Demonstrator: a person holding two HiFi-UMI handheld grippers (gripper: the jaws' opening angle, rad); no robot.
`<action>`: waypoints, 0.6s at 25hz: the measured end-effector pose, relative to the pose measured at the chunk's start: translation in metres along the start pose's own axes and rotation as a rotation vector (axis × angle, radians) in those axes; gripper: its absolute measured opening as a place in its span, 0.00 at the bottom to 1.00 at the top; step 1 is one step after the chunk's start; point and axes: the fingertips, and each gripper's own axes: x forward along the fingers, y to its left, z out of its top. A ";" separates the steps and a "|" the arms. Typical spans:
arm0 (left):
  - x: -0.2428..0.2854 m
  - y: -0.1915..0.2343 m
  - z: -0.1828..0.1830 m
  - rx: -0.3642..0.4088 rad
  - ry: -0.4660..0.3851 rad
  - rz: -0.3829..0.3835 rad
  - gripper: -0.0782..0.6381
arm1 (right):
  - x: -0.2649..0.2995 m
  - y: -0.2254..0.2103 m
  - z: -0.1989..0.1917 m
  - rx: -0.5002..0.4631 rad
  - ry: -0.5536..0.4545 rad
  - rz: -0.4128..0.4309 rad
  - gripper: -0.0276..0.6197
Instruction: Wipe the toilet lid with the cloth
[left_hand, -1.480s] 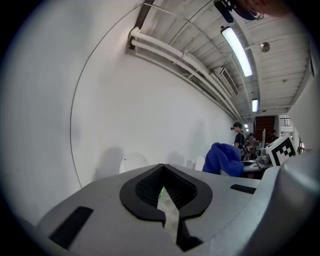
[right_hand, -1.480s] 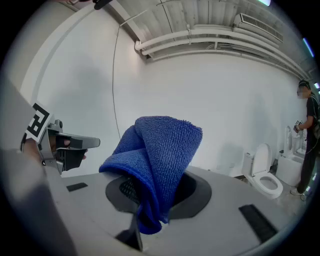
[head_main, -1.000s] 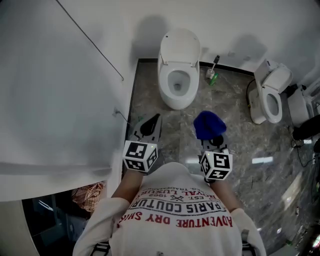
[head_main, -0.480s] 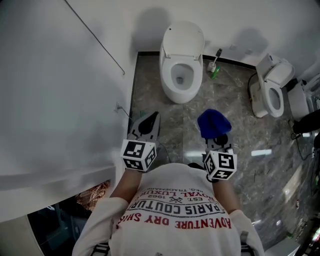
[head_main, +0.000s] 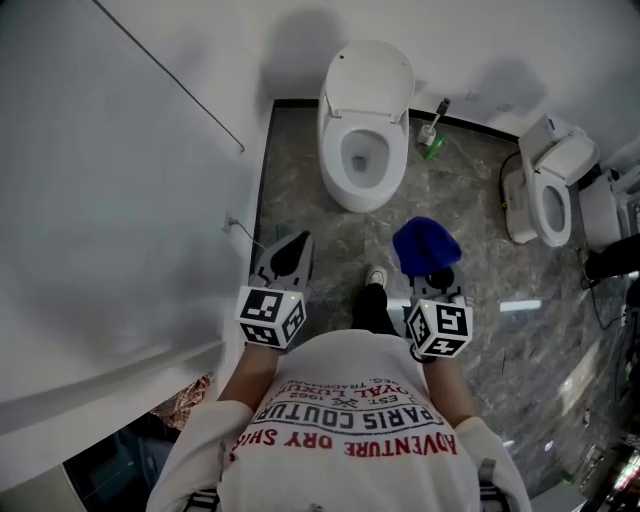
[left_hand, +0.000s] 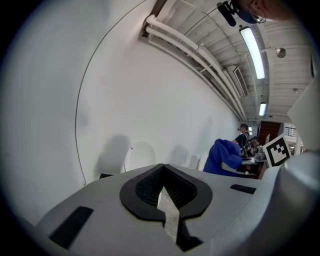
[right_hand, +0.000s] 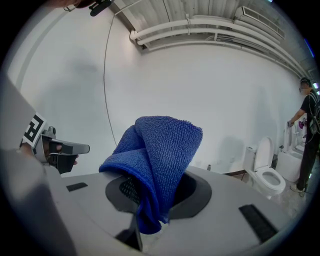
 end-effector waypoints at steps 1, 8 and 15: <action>0.013 0.002 0.003 0.003 0.001 0.007 0.12 | 0.014 -0.008 0.003 0.003 0.001 0.010 0.18; 0.127 0.008 0.050 0.007 -0.018 0.073 0.12 | 0.121 -0.088 0.045 0.002 -0.006 0.092 0.18; 0.232 0.028 0.073 -0.064 -0.012 0.158 0.12 | 0.219 -0.157 0.071 -0.024 0.027 0.161 0.18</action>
